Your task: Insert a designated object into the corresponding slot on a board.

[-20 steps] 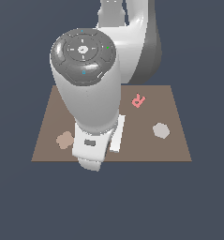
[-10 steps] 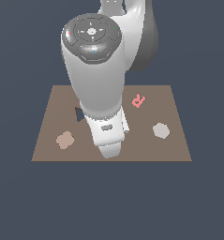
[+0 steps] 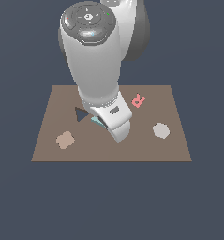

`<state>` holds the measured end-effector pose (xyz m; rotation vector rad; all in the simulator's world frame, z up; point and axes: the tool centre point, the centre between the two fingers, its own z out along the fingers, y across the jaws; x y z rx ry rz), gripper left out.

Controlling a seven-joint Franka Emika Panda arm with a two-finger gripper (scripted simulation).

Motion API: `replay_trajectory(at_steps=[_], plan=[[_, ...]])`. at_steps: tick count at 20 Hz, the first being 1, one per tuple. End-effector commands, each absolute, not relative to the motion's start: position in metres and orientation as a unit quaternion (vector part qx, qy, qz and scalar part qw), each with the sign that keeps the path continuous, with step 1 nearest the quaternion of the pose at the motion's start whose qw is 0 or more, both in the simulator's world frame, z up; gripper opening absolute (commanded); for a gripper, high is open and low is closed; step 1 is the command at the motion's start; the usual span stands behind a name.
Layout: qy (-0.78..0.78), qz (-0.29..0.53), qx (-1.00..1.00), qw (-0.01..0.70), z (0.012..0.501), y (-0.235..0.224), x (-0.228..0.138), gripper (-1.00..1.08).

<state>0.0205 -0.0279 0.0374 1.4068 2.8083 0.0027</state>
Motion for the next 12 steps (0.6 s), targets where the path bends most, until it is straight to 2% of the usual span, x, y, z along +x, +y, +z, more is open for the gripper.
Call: replay_trajectory(at_steps=[1,12], plan=[[0.916,0.001,0.402,0.001,0.038,-0.031,0.014,-1.00],[0.979,0.001,0.202,0.001,0.039,-0.052,-0.009,-1.00]])
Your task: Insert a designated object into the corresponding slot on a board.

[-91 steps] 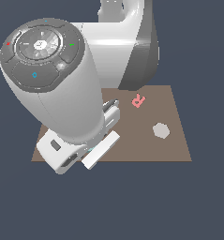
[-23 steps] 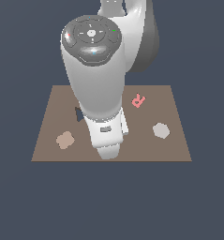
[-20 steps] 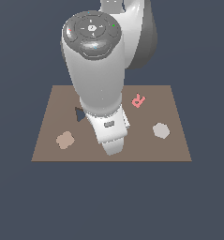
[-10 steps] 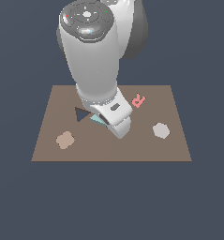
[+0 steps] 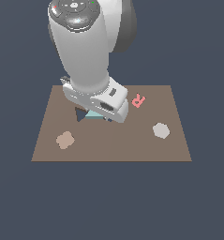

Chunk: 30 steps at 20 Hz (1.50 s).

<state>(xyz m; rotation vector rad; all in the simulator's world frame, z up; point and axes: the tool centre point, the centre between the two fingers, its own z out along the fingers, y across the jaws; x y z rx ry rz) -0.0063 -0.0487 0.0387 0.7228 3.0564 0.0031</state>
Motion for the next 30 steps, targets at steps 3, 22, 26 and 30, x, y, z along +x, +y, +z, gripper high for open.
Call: replay_trajectory(at_steps=[3,22,26,30], plan=[[0.989,0.001,0.147,0.001,0.039,-0.059,-0.013,-1.00],[0.995,0.001,-0.101,0.000,0.040,-0.096,-0.021,-1.00],[0.992,0.001,-0.123,0.000,0.040,-0.099,-0.020,-1.00],[0.991,0.001,-0.135,0.000,0.041,-0.101,-0.020,-1.00]])
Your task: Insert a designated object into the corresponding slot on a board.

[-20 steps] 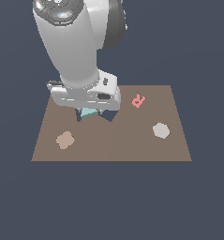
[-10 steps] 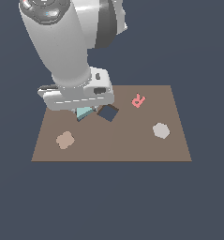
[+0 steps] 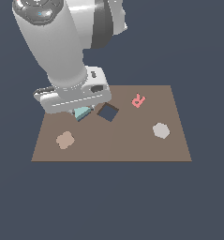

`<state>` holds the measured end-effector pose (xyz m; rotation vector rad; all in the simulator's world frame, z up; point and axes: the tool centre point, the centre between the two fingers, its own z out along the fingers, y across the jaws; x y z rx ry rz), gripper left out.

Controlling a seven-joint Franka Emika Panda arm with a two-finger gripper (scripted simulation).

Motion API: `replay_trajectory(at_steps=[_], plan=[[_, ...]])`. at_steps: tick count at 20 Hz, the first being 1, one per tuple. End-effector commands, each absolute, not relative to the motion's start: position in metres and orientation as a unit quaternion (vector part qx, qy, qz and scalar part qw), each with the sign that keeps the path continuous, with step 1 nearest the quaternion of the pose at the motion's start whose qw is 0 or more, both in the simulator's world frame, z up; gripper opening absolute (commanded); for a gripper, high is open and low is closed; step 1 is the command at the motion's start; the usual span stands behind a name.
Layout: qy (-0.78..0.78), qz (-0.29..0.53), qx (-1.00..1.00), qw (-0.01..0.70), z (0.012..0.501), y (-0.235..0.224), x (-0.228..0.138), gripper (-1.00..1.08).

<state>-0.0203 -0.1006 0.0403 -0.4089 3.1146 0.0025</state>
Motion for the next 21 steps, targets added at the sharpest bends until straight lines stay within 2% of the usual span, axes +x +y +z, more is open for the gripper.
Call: replay_trajectory(at_steps=[1,11,12,21], plan=[[0.991,0.001,-0.137,0.000,0.041,-0.101,-0.020,-1.00],[0.990,0.001,-0.138,0.000,0.030,-0.102,-0.020,-1.00],[0.990,0.001,-0.138,0.000,0.030,-0.102,-0.020,1.00],[0.990,0.001,-0.138,0.000,0.030,-0.102,-0.020,1.00]])
